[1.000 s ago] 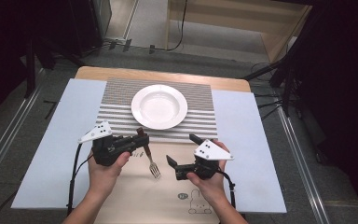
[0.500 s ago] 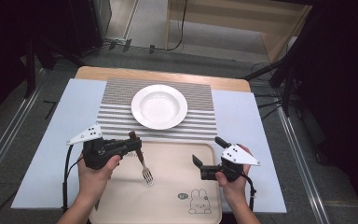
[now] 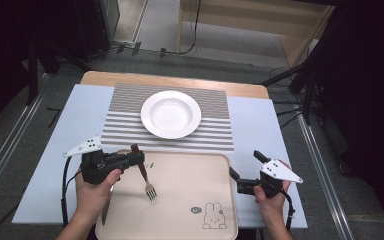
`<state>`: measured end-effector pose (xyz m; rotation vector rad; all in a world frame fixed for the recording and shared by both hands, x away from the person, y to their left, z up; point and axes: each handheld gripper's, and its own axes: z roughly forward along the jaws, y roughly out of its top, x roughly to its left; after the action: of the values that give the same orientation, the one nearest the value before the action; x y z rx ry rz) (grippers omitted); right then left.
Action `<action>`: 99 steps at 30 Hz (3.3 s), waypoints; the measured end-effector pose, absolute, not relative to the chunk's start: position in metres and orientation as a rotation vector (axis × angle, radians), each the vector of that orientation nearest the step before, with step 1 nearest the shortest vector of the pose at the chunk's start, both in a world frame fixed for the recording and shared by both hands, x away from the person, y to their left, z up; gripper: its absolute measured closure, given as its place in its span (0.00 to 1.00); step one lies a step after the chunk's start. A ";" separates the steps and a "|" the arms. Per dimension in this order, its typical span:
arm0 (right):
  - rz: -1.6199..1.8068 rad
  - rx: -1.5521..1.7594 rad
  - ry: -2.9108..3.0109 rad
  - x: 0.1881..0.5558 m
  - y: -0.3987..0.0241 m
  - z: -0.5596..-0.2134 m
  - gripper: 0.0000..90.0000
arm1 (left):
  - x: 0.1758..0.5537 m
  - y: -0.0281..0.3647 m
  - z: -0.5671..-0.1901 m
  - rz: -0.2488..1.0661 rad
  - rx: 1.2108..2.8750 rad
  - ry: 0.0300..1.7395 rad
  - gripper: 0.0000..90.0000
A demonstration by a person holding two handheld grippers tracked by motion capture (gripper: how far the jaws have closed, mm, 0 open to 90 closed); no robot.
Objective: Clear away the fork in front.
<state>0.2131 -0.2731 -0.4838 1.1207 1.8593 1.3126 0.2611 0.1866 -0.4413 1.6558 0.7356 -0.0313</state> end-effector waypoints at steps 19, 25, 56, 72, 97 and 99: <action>1.248 1.202 1.803 0.201 -0.313 -0.496 0.00 | 0.253 0.210 -0.450 -0.080 1.653 0.768 0.88; 1.240 1.251 1.772 0.193 -0.329 -0.501 0.00 | 0.252 0.212 -0.450 -0.135 1.664 0.757 0.88; 1.232 1.288 1.725 0.195 -0.344 -0.511 0.00 | 0.272 0.184 -0.485 0.107 2.020 0.931 0.61; 1.232 1.288 1.742 0.196 -0.344 -0.514 0.00 | 0.271 0.171 -0.494 0.272 2.199 0.926 0.56; 1.226 1.293 1.743 0.198 -0.344 -0.515 0.00 | 0.258 0.159 -0.496 0.242 2.308 0.772 0.98; 1.225 1.294 1.743 0.198 -0.344 -0.515 0.00 | 0.259 0.160 -0.497 0.235 2.319 0.780 0.98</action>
<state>0.1979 -0.3439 -0.5152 1.2943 1.7428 1.2251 0.2592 0.1596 -0.4973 2.3185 0.7800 0.2354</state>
